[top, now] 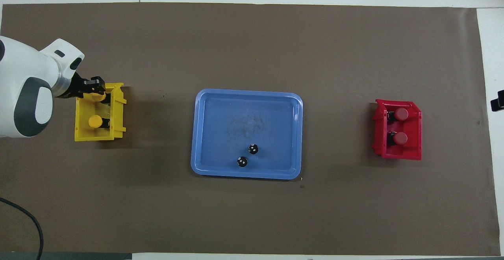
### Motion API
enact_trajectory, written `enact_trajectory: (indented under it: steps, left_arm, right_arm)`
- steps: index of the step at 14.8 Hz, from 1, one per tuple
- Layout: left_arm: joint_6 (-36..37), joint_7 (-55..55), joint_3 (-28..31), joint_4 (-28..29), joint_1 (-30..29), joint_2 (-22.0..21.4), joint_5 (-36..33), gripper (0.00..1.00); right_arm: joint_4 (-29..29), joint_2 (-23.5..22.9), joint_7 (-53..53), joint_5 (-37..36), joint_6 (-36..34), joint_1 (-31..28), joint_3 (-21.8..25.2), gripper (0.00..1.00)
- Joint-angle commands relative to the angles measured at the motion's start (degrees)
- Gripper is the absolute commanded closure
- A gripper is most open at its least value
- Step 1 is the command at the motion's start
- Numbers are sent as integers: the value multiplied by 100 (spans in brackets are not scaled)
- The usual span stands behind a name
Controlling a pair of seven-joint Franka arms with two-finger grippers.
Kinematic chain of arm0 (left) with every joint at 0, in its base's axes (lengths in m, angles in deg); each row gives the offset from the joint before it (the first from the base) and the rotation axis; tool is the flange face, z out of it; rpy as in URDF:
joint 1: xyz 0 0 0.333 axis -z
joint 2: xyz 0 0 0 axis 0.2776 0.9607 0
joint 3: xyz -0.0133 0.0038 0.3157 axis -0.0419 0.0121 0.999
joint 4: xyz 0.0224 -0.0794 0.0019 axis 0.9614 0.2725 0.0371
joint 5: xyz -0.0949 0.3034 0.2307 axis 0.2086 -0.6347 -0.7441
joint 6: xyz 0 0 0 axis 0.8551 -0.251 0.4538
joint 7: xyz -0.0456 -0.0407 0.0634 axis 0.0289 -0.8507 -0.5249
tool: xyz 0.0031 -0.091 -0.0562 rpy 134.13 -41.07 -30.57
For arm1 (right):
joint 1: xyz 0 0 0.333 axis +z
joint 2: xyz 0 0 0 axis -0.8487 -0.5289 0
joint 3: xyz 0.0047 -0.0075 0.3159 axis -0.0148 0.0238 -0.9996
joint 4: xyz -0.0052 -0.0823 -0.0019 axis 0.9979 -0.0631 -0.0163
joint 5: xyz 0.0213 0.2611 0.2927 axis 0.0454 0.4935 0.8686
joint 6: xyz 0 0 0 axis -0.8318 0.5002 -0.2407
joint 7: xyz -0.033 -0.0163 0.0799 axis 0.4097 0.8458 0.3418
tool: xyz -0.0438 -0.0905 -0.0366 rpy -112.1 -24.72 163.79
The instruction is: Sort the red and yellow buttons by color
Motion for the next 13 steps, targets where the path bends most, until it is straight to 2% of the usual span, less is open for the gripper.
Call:
enact_trajectory:
  steps: [1, 3, 5, 6, 7, 9, 11, 13]
  left_arm:
    - [592, 53, -20, -411, -36, -56, -165, 40]
    - [864, 62, -29, -630, -35, -91, -165, 36]
    - [1172, 79, -47, -911, -18, -283, -157, 18]
    - [1347, 88, -55, -999, 8, -432, -148, 6]
    - [1558, 132, -73, -1113, 34, -573, -130, 0]
    - [2373, 307, -117, -1569, 61, -627, -113, 0]
    - [3156, 1077, -257, -1957, 61, -636, -78, 0]
    - [3379, 1336, -249, -1950, 52, -941, 97, 0]
  right_arm:
    - [111, 43, -118, 38, 77, 37, 23, 0]
    - [111, 43, -110, 29, 60, 37, 23, 0]
    - [111, 43, -101, 29, 51, 28, 23, 0]
    - [111, 43, -101, 38, 51, 37, 23, 0]
    - [102, 43, -101, 38, 51, 37, 23, 0]
    - [93, 43, -110, 38, 69, 37, 23, 0]
    - [76, 34, -110, 38, 69, 37, 23, 0]
    - [76, 34, -101, 38, 51, 46, 23, 0]
